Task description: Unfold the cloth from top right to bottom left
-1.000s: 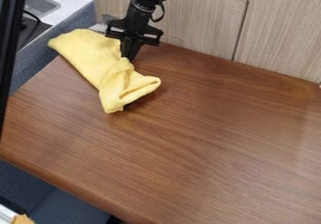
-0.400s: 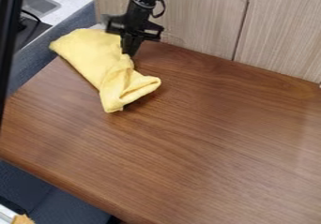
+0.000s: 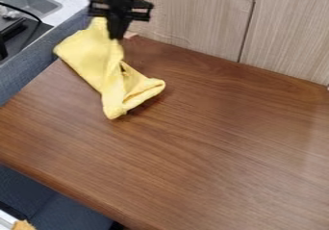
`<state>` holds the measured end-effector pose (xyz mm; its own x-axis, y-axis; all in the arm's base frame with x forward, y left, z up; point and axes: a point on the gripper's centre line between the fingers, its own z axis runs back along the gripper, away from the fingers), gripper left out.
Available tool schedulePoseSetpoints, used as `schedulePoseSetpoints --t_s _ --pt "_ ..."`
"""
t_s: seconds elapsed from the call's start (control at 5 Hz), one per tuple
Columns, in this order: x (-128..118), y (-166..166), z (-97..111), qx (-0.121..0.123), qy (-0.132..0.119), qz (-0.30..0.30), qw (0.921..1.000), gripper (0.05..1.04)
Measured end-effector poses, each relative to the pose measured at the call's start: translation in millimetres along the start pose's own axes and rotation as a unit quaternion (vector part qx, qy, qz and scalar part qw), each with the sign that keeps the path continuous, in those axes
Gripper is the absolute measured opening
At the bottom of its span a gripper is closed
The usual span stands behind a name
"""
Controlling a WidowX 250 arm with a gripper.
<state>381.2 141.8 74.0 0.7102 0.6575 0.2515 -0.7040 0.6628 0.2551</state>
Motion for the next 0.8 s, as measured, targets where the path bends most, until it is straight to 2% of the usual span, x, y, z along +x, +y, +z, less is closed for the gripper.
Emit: schedulePoseSetpoints --t_s 0.2,0.6,0.8 --pt "-17 21 4 0.011 0.007 0.013 0.9998 0.054" --pt "-43 69 -10 0.059 0.030 0.047 0.9967 0.054" --pt "-62 95 -20 0.085 0.057 0.055 0.9932 0.054"
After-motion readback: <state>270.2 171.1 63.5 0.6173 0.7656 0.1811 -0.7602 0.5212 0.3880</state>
